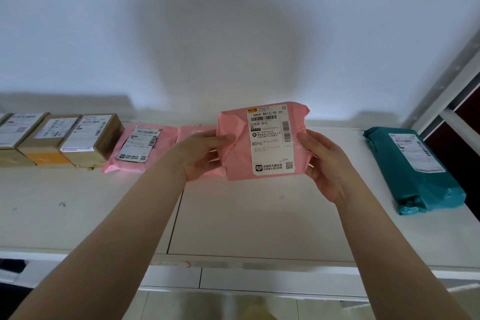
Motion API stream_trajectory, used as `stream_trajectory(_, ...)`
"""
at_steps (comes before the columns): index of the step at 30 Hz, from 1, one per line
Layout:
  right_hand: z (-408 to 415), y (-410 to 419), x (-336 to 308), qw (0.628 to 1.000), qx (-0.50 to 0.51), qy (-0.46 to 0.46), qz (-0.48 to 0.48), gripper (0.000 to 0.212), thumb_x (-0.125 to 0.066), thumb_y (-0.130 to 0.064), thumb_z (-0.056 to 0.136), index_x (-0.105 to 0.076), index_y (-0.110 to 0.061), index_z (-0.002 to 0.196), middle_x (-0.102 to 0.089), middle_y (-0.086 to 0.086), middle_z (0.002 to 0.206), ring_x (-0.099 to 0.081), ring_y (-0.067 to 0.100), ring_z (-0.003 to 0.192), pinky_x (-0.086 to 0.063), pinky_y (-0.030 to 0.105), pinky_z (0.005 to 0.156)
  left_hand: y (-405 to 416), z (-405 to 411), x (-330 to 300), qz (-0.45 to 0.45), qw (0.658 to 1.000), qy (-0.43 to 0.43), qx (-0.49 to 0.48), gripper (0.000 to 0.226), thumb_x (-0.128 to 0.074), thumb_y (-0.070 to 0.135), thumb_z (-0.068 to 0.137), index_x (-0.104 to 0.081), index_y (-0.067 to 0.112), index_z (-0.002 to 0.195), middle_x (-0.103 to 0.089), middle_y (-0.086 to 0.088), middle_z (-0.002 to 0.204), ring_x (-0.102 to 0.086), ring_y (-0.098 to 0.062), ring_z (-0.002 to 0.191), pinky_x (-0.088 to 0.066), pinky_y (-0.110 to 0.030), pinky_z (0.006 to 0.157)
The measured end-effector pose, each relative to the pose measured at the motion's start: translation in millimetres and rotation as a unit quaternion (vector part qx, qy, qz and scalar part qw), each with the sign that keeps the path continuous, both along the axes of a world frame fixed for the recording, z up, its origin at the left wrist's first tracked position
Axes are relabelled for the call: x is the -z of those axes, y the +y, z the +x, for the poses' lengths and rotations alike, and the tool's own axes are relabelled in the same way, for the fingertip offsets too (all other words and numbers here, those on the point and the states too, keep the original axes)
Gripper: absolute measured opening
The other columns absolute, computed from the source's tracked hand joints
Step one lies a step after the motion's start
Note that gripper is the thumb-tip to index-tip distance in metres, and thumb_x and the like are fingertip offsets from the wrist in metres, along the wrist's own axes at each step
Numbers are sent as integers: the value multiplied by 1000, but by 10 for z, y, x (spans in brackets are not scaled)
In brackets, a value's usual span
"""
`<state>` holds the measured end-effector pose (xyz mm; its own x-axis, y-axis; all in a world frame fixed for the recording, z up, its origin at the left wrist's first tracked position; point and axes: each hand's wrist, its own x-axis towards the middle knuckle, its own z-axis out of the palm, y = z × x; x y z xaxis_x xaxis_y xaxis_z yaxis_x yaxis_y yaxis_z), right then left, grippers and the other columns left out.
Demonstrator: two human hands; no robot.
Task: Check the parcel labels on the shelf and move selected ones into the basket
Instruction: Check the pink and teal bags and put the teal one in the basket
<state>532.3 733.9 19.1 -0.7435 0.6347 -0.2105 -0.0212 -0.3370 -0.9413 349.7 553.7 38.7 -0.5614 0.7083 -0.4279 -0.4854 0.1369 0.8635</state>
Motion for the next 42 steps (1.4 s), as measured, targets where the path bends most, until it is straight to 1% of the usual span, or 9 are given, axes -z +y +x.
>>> stream_trajectory(3, -83, -30, 67, 996, 70, 15, -57, 63, -77, -33, 80, -54, -11, 135, -71, 11, 119, -69, 25, 108, -57, 39, 90, 128, 90, 45, 39, 990, -82, -105, 18, -63, 2, 88, -62, 7, 105, -67, -11, 96, -63, -24, 87, -54, -38, 77)
stream_trajectory(8, -297, -268, 188, 996, 19, -11, -81, 41, -68, -26, 90, -61, -11, 127, -72, 9, 118, -70, 20, 99, -56, 37, 89, 371, 372, 103, 68, 968, -170, -172, 20, -61, -8, 87, -56, 0, 105, -63, -18, 94, -63, -31, 95, -52, -45, 87)
stream_trajectory(13, -477, -356, 254, 992, 78, -4, -97, 30, -70, -16, 89, -65, -10, 118, -73, 10, 113, -72, 23, 92, -61, 36, 79, 579, 584, 226, 49, 971, -160, -172, 40, -59, -4, 89, -54, 9, 127, -65, -15, 95, -64, -26, 81, -62, -38, 66)
stream_trajectory(17, -542, -269, 321, 989, 90, -63, -95, 32, -71, -23, 89, -63, -7, 116, -72, 13, 109, -71, 23, 86, -61, 34, 73, 610, 612, 365, -16, 963, -193, -186, 19, -70, 12, 85, -59, 21, 97, -66, -9, 99, -64, -21, 96, -55, -35, 85)
stream_trajectory(21, -617, -168, 430, 987, 62, -115, -89, 34, -71, -25, 89, -62, -4, 115, -72, 13, 106, -70, 21, 82, -60, 29, 60, 594, 559, 508, -32, 950, -230, -207, 19, -73, 10, 82, -61, 11, 96, -68, -13, 94, -67, -22, 89, -57, -31, 78)
stream_trajectory(29, -819, -139, 723, 977, 55, -203, 8, 24, -69, -27, 90, -65, -6, 78, -67, 11, 77, -61, 20, 62, -49, 18, 45, 632, 467, 799, -98, 953, -182, -222, 24, -70, 24, 88, -60, 6, 101, -64, -10, 88, -61, -20, 71, -56, -29, 65)
stream_trajectory(35, -873, -99, 830, 966, 77, -228, 95, 29, -67, -32, 89, -67, -5, 79, -65, 9, 74, -55, 21, 59, -43, 28, 56, 712, 476, 889, -103, 959, -126, -233, 32, -72, 29, 85, -61, 9, 107, -66, -16, 108, -62, -21, 78, -55, -26, 57)
stream_trajectory(37, -857, -92, 851, 968, 80, -220, 88, 28, -70, -32, 88, -64, -9, 73, -62, 5, 67, -53, 18, 56, -42, 27, 54, 734, 457, 879, -113, 961, -126, -219, 32, -70, 36, 85, -59, 12, 101, -66, -13, 103, -61, -22, 79, -55, -29, 64)
stream_trajectory(42, -836, -102, 900, 972, 129, -169, 105, 22, -74, -25, 85, -70, -7, 97, -70, 3, 82, -64, 15, 68, -51, 26, 60, 732, 479, 881, -134, 963, -156, -176, 45, -58, 49, 91, -59, 4, 98, -63, -13, 74, -62, -21, 55, -57, -33, 61)
